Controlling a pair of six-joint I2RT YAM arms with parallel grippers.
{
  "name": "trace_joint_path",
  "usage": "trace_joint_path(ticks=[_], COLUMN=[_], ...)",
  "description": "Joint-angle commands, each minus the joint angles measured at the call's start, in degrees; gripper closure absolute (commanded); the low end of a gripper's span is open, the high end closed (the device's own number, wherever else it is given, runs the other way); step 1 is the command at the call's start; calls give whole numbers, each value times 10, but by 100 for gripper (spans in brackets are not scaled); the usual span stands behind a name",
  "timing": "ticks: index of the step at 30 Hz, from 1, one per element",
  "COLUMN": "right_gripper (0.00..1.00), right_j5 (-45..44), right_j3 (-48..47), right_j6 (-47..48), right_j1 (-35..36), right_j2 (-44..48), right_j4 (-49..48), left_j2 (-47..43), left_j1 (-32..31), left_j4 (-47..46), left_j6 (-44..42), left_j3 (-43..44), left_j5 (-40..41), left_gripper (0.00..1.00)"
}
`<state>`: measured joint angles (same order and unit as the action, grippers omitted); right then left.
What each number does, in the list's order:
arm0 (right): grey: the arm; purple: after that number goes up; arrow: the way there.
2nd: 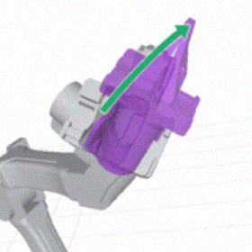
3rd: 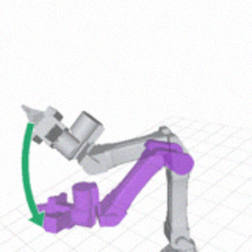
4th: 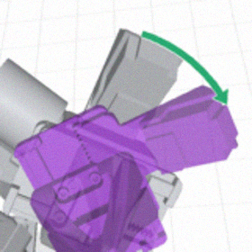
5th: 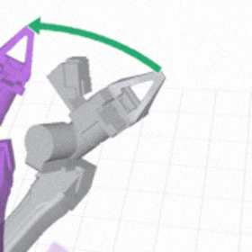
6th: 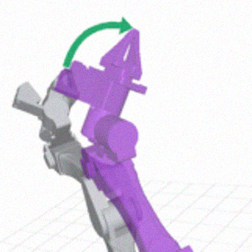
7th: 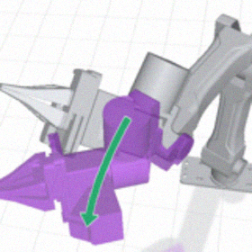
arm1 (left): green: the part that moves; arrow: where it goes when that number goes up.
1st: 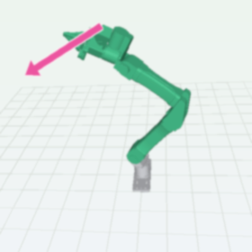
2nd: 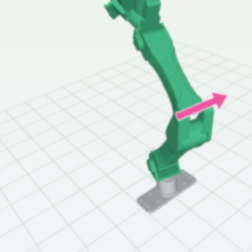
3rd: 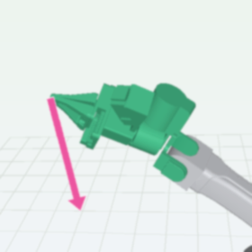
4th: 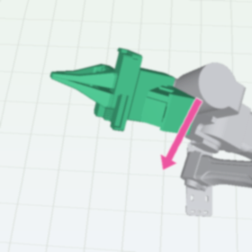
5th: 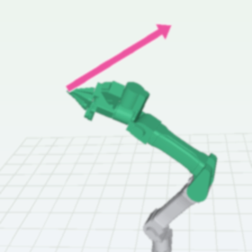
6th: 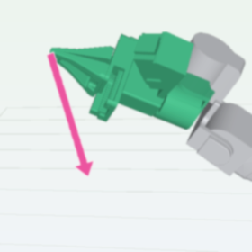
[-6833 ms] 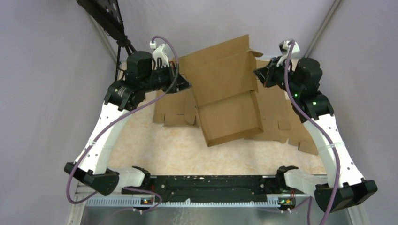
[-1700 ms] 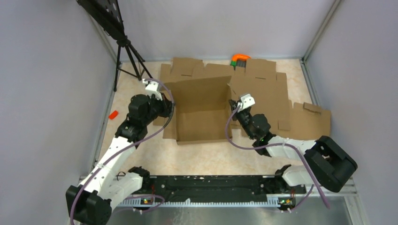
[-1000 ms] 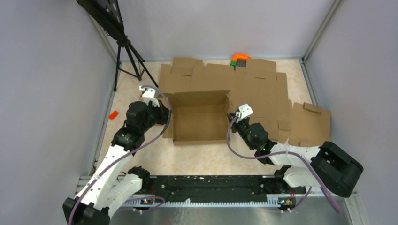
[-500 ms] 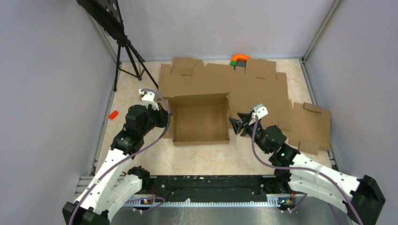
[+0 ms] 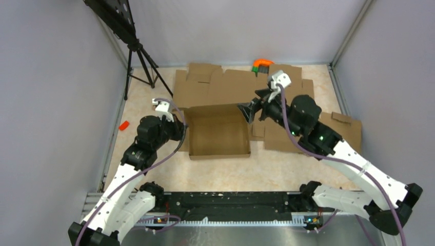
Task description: Fold the paper box
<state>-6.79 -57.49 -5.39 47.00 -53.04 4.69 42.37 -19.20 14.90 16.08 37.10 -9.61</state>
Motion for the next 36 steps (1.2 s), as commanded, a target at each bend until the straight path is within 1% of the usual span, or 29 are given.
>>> trace_joint_path(ticks=[1, 3, 7, 9, 12, 15, 16, 18, 20, 21, 22, 25, 26, 30, 34, 36], right_gripper=[15, 15, 15, 18, 21, 24, 27, 38, 53, 57, 59, 63, 64, 66, 66, 66], right_j5=[143, 206, 248, 253, 218, 204, 207, 209, 214, 216, 218, 221, 221, 223, 230, 236], right_j3=[-153, -192, -240, -258, -251, -236, -233, -229, -224, -222, -219, -208, -207, -195, -179, -172], right_j6=[100, 166, 242, 257, 265, 271, 270, 271, 273, 272, 272, 269, 267, 262, 253, 249], right_j1=[-4, -4, -4, -3, 5, 12, 13, 16, 17, 18, 19, 21, 21, 22, 23, 24], right_j2=[-112, -155, -211, -238, -256, -258, -259, -260, -260, -259, -257, -254, -252, -247, -240, -237], right_j4=[130, 166, 199, 212, 185, 156, 153, 153, 159, 161, 161, 163, 165, 169, 166, 165], left_j2=[-7, -9, -11, -12, -11, -12, -12, -12, -10, -9, -7, -6, -6, -11, -19, -23], left_j1=[-2, -2, -2, -2, -2, -2, -2, -2, -2, -2, -2, -2, -2, -2, -2, -2], left_j4=[12, 18, 27, 28, 29, 33, 36, 41, 48, 54, 64, 103, 119, 184, 239, 268], left_j6=[-7, -9, -14, -14, -13, -14, -14, -17, -17, -16, -14, 2, 7, 18, 44, 53], left_j3=[-1, 2, 4, 2, 2, 3, 4, 6, 10, 13, 19, 42, 51, 83, 115, 138], left_j5=[-11, -11, -9, -10, -11, -13, -14, -18, -24, -27, -30, -30, -32, -31, -31, -56], left_gripper=[98, 98, 97, 97, 97, 97, 96, 94, 91, 88, 83, 66, 63, 54, 50, 46])
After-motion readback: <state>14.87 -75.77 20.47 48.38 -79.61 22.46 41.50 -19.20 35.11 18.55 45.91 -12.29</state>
